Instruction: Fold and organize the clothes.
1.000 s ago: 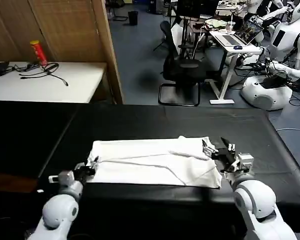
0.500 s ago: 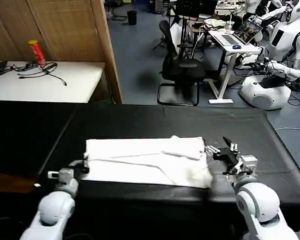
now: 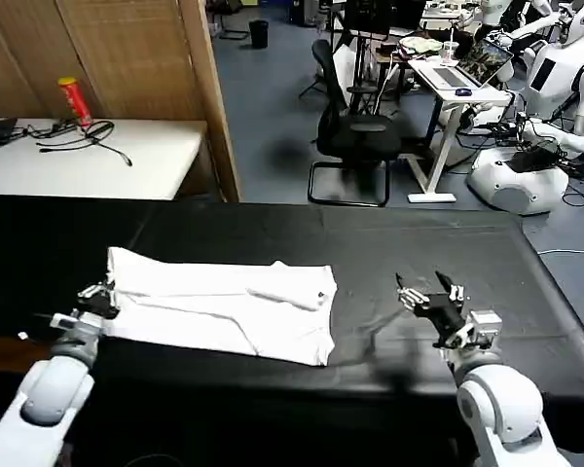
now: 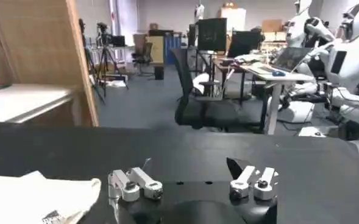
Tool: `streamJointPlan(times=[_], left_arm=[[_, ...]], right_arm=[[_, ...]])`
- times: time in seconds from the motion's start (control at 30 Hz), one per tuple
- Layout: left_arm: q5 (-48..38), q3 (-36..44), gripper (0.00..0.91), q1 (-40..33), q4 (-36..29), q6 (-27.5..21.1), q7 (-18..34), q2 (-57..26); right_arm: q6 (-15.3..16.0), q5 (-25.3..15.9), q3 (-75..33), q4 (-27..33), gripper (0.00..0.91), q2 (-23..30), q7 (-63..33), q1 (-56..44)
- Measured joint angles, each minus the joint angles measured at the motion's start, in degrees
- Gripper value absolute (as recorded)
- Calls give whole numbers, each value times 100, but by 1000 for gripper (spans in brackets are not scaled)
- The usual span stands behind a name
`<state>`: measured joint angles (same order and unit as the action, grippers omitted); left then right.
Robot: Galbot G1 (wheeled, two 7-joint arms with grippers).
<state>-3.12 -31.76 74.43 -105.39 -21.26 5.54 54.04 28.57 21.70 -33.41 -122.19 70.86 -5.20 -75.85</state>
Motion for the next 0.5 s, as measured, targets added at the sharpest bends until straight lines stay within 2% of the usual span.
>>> streamJointPlan(times=[0.23, 0.5], left_arm=[[-731, 825, 0, -197, -855, -262, 307, 848], [-1740, 1931, 0, -518, -1135, -731, 714, 1690]], right_arm=[[-99, -200, -72, -21, 878, 81, 34, -172], [-149, -269, -220, 6, 878, 106, 53, -362]])
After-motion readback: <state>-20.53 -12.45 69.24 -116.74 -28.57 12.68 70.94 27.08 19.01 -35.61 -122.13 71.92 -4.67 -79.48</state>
